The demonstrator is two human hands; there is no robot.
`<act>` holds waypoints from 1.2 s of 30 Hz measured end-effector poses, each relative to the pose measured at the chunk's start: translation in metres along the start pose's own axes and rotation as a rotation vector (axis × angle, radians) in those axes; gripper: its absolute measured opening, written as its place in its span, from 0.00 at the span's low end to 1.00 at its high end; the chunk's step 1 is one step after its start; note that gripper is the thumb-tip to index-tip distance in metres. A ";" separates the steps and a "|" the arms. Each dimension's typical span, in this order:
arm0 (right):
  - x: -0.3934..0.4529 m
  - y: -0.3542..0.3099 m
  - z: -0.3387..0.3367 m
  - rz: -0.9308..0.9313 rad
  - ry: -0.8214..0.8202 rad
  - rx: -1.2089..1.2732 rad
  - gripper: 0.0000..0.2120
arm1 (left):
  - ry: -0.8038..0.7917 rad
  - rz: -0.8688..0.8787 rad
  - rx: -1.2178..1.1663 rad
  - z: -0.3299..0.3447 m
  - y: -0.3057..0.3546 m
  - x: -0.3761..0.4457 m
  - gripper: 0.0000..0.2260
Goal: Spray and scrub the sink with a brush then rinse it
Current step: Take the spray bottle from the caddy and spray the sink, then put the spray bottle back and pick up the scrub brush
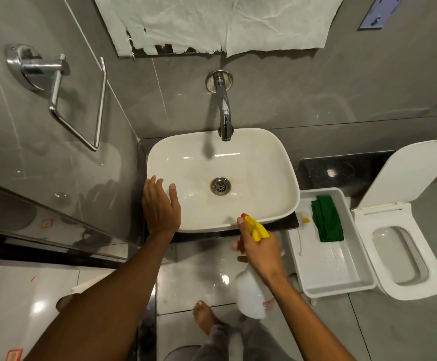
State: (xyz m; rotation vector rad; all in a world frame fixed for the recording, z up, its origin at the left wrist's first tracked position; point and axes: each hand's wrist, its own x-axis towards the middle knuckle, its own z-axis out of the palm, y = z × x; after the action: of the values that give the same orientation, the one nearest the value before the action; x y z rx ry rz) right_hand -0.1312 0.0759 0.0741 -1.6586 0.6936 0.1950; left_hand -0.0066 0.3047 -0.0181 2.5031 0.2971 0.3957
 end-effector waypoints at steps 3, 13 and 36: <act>0.003 0.003 -0.014 0.012 0.077 0.010 0.16 | 0.006 0.008 0.009 0.001 -0.001 0.000 0.23; 0.022 0.014 -0.059 -0.098 0.292 0.144 0.24 | 0.034 0.337 0.174 0.003 0.010 -0.003 0.22; 0.126 0.097 -0.219 -0.035 0.541 0.224 0.15 | -0.564 0.884 0.064 0.141 0.261 -0.073 0.39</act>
State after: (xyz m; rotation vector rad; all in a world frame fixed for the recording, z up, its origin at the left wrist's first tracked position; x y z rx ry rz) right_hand -0.1372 -0.1769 -0.0217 -1.5106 1.0479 -0.3603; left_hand 0.0062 0.0003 0.0061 2.5516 -1.0498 -0.0140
